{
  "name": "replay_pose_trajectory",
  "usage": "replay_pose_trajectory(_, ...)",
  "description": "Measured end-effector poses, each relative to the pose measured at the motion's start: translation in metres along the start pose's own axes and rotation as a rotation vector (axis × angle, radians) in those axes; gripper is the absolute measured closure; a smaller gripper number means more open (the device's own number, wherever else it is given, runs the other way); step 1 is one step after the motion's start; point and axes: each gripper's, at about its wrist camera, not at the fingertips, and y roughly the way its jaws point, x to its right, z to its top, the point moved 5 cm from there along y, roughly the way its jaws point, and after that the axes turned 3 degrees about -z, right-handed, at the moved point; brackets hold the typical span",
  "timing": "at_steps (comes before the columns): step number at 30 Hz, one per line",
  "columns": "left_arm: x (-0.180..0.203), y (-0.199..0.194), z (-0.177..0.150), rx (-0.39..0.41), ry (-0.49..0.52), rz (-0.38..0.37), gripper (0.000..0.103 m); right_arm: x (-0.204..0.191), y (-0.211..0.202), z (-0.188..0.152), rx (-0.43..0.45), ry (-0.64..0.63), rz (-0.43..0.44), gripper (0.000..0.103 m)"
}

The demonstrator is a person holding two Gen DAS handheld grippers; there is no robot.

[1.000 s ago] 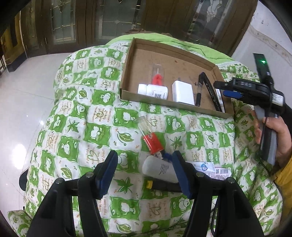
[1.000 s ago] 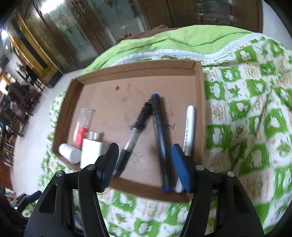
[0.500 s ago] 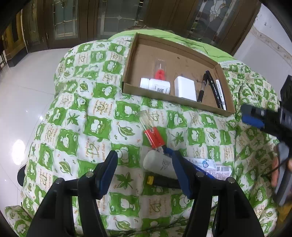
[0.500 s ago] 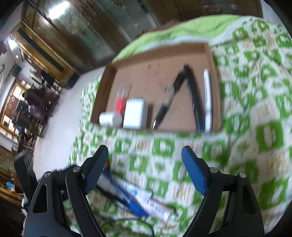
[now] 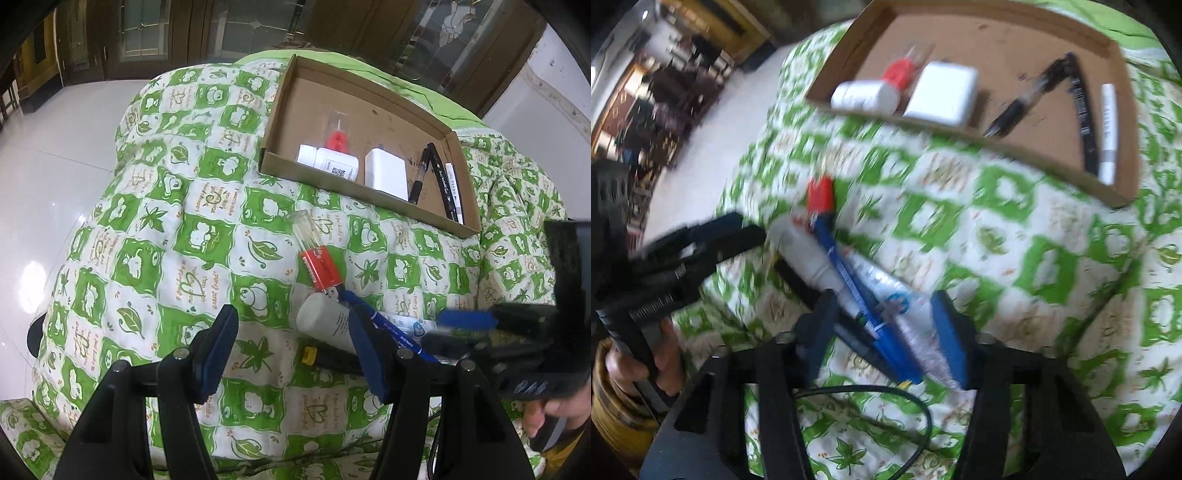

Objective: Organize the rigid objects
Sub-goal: 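Grasp the blue pen with the right gripper while the left reaches toward the yellow-ended black marker, then grasp the yellow-ended black marker with the left gripper while the right lifts the blue pen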

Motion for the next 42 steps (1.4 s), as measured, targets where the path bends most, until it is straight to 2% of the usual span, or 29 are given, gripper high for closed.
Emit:
replay_pose_trajectory(3, 0.003, 0.001, -0.001, -0.003, 0.011, 0.001, 0.041, -0.012, 0.018, -0.004, -0.047, -0.071, -0.070, 0.066)
replay_pose_trajectory(4, 0.005, 0.002, -0.002, -0.008, 0.017, 0.002, 0.041, -0.012, 0.023, -0.001, -0.043, -0.091, -0.113, 0.073)
replay_pose_trajectory(5, 0.006, 0.004, -0.003, -0.021, 0.022, 0.000, 0.041, -0.010, 0.024, 0.002, -0.032, -0.102, -0.159, 0.085)
replay_pose_trajectory(6, 0.008, 0.007, -0.005, -0.041, 0.023, -0.014, 0.041, -0.005, 0.024, 0.005, -0.024, -0.079, -0.177, 0.086)
replay_pose_trajectory(9, 0.014, 0.016, -0.013, -0.102, 0.012, -0.064, 0.041, 0.023, 0.022, 0.013, -0.019, 0.077, -0.100, 0.086)
replay_pose_trajectory(10, 0.016, 0.018, -0.016, -0.115, 0.011, -0.064, 0.041, 0.030, 0.019, 0.014, -0.013, 0.109, -0.108, 0.087)
replay_pose_trajectory(11, 0.018, 0.021, -0.019, -0.132, 0.007, -0.068, 0.041, 0.039, 0.017, 0.014, -0.004, 0.123, -0.165, 0.087)
replay_pose_trajectory(13, 0.021, 0.025, -0.024, -0.154, -0.012, -0.086, 0.041, 0.046, 0.014, 0.014, 0.003, 0.159, -0.136, 0.087)
replay_pose_trajectory(17, 0.024, 0.033, -0.035, -0.187, -0.057, -0.074, 0.041, 0.039, 0.013, 0.015, 0.012, 0.131, -0.125, 0.088)
replay_pose_trajectory(21, 0.029, 0.046, -0.033, -0.193, -0.073, -0.029, 0.040, 0.032, 0.005, 0.014, 0.037, 0.133, -0.095, 0.088)
replay_pose_trajectory(25, 0.050, 0.063, -0.013, -0.159, 0.001, 0.006, 0.038, 0.040, -0.006, 0.016, 0.065, 0.160, -0.085, 0.088)
replay_pose_trajectory(27, 0.060, 0.071, -0.002, -0.156, 0.049, 0.037, 0.044, 0.044, -0.007, 0.014, 0.062, 0.170, -0.082, 0.088)
replay_pose_trajectory(28, 0.066, 0.076, 0.004, -0.156, 0.072, 0.037, 0.047, 0.045, -0.006, 0.014, 0.060, 0.174, -0.081, 0.088)
replay_pose_trajectory(30, 0.076, 0.084, 0.015, -0.171, 0.104, 0.012, 0.065, 0.046, -0.005, 0.015, 0.059, 0.181, -0.076, 0.088)
replay_pose_trajectory(31, 0.079, 0.085, 0.019, -0.179, 0.110, 0.011, 0.066, 0.046, -0.005, 0.015, 0.060, 0.184, -0.068, 0.088)
replay_pose_trajectory(34, 0.076, 0.071, 0.030, -0.144, 0.092, -0.018, 0.067, 0.048, -0.008, 0.016, 0.069, 0.188, -0.042, 0.088)
replay_pose_trajectory(37, 0.063, 0.053, 0.027, -0.121, 0.057, -0.025, 0.066, 0.048, -0.007, 0.016, 0.060, 0.184, -0.023, 0.087)
replay_pose_trajectory(42, 0.043, 0.054, -0.011, -0.218, -0.027, -0.049, 0.065, 0.038, 0.005, 0.015, 0.023, 0.145, -0.040, 0.086)
